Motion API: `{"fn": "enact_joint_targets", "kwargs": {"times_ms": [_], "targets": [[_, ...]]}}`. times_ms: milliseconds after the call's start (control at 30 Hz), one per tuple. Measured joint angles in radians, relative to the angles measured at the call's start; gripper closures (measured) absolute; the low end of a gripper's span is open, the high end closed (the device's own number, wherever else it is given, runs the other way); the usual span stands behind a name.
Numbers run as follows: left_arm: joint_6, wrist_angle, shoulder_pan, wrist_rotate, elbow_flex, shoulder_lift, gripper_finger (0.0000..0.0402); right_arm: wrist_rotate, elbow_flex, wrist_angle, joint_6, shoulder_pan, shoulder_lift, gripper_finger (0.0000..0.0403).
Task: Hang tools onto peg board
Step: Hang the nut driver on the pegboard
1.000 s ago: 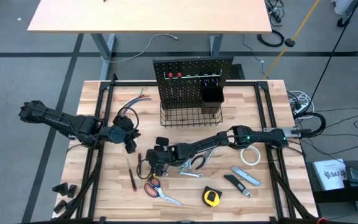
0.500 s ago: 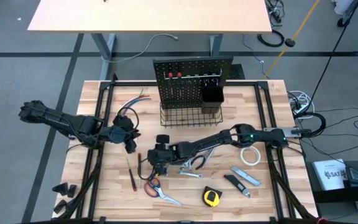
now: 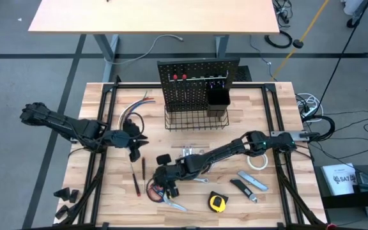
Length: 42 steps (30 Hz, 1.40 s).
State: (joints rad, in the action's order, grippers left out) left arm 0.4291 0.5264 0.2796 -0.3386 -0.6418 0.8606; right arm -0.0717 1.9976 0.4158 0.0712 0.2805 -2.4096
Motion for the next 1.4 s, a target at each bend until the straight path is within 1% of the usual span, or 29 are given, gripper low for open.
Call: {"fn": "enact_joint_targets", "kwargs": {"times_ms": [133,333,500,767,900,967,1067,1167,1300,1333,1400], "targets": [[-0.092,-0.072,0.018,0.057,0.0,0.045,0.0295,-0.005,0.0,-0.011,0.047,0.003,0.0,0.0243],[-0.103,-0.067,0.019,0.058,0.0,0.093,0.0295,0.003,-0.004,-0.019,0.117,-0.002,-0.006,0.0243],[-0.106,-0.071,0.02,0.058,0.0,0.099,0.0295,0.069,-0.008,-0.012,0.116,-0.02,-0.018,0.0243],[-0.122,-0.073,0.02,0.057,0.0,0.099,0.0295,0.158,-0.085,-0.053,0.109,-0.061,-0.024,0.0243],[-0.125,-0.073,0.019,0.057,0.0,0.099,0.0295,0.164,-0.104,-0.075,0.123,-0.076,-0.023,0.0246],[-0.125,-0.073,0.019,0.056,0.0,0.099,0.0295,0.16,-0.111,-0.084,0.142,-0.08,-0.022,0.0255],[-0.129,-0.073,0.019,0.056,0.0,0.099,0.0295,0.165,-0.12,-0.098,0.155,-0.087,-0.021,0.028],[-0.129,-0.073,0.019,0.056,0.0,0.099,0.0295,0.164,-0.126,-0.1,0.155,-0.089,-0.02,0.0316],[-0.131,-0.073,0.019,0.054,0.0,0.099,0.0295,0.156,-0.129,-0.098,0.136,-0.09,-0.019,0.0377],[-0.131,-0.073,0.019,0.054,0.0,0.099,0.0295,0.148,-0.129,-0.099,0.125,-0.091,-0.019,0.0386],[-0.131,-0.073,0.019,0.054,0.0,0.099,0.0295,0.128,-0.129,-0.107,0.101,-0.091,-0.019,0.0388]]}}
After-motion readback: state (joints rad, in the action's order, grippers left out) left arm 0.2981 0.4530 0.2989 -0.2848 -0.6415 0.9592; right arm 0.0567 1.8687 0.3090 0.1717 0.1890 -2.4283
